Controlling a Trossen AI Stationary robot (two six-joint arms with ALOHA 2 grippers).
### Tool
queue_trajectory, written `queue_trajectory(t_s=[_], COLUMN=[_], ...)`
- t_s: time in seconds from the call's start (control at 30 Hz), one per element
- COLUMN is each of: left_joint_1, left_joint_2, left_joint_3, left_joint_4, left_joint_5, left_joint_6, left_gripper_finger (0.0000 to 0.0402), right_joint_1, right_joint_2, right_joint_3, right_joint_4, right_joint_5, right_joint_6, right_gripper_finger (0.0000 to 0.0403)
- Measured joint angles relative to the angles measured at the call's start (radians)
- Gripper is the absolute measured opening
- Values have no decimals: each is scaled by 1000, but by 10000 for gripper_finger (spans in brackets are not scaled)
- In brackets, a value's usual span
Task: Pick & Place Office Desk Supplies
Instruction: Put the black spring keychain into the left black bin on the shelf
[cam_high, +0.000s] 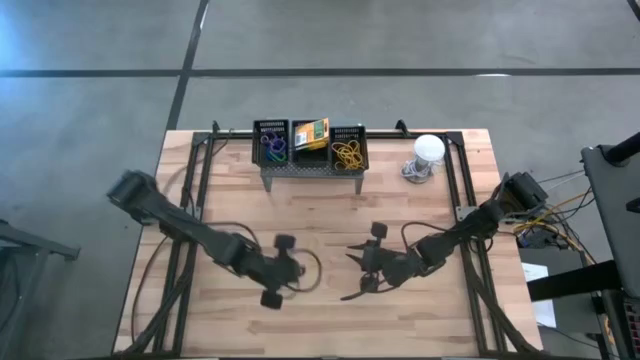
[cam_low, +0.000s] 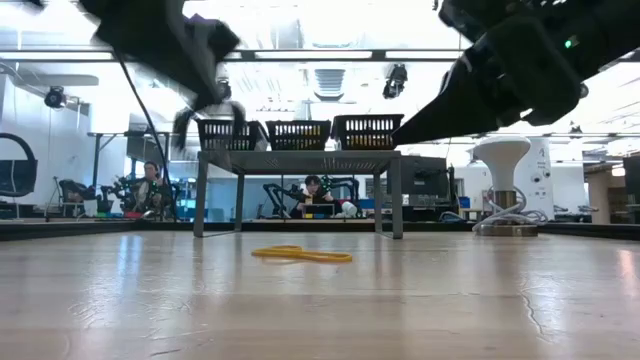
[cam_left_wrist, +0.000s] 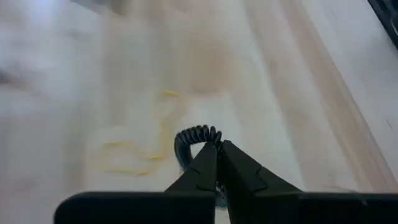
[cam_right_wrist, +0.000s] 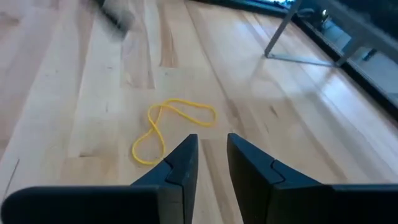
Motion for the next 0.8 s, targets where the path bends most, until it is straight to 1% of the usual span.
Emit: queue_trajectory(t_s=[0.07, 0.13, 0.2, 0.27, 0.33, 0.47, 0.57, 0.63, 0.73, 0.77, 0.8], left_joint_1=[9, 41, 104, 193, 308, 572, 764, 881, 1028, 1071, 1109], left_joint_2=[-92, -189, -279, -354, -413, -472, -475, -472, -450, -441, -436], left_joint_3=[9, 22, 29, 19, 8, -10, -13, -13, -13, -13, -13], left_joint_4=[-47, -96, -138, -145, -143, -136, -130, -103, -65, -60, -56], left_joint_5=[-85, -167, -207, -204, -202, -193, -119, -19, 159, 201, 222], left_joint_6=[-36, -62, -69, -37, 1, 102, 168, 205, 220, 220, 220], left_gripper_finger=[11, 11, 11, 11, 11, 12, 13, 20, 50, 66, 82], right_joint_1=[-7, -16, -21, -26, -28, -30, -30, -30, -30, -30, -30], right_joint_2=[13, 33, 54, 75, 82, 91, 91, 91, 92, 92, 92], right_joint_3=[-1, 5, 7, 14, 16, 28, 36, 36, 35, 35, 35], right_joint_4=[9, 19, 20, 27, 31, 31, 37, 35, 34, 33, 33], right_joint_5=[-1, 0, -2, -3, -4, -3, -3, -3, -3, -3, -3], right_joint_6=[9, 14, 15, 14, 12, -6, -9, -10, -13, -13, -13], right_gripper_finger=[84, 86, 86, 84, 81, 75, 73, 73, 74, 75, 76])
